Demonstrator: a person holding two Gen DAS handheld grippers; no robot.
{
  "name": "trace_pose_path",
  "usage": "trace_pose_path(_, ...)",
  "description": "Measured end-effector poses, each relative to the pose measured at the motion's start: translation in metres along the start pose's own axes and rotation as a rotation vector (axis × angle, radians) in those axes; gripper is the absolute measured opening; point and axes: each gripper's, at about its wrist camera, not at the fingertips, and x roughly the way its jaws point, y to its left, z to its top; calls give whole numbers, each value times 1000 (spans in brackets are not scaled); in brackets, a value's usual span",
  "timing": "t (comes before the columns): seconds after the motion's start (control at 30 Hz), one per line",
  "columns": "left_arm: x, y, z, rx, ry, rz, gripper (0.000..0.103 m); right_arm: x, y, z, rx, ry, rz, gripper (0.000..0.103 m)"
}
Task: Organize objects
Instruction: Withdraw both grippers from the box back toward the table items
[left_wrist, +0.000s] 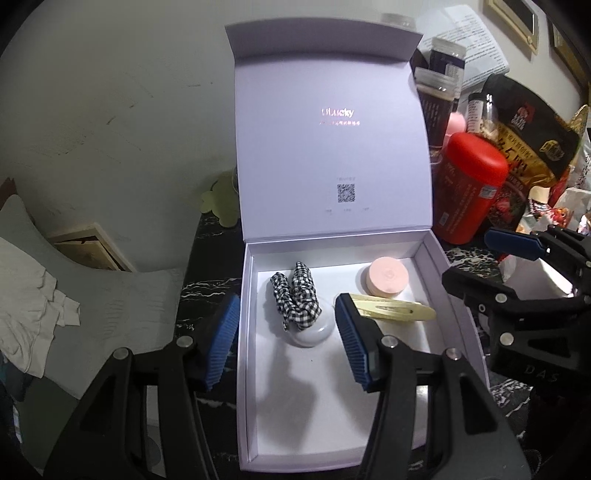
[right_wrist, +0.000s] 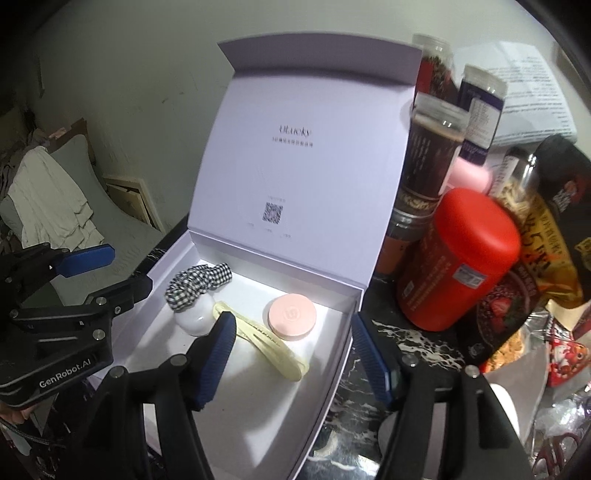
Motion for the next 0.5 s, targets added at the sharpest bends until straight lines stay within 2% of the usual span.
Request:
trace_pose_path(0.1, -18, 0, 1, -7, -12, -2, 54, -15, 4, -1, -6, -15, -1, 67)
trace_pose_path(0.23, -38, -5, -2, 3, -36, 31, 56, -33, 7, -4, -8, -38, -6, 68)
trace_pose_path(0.5, -76, -11, -11, 6, -79, 27, 59, -66, 16, -16, -5, -73, -14, 68)
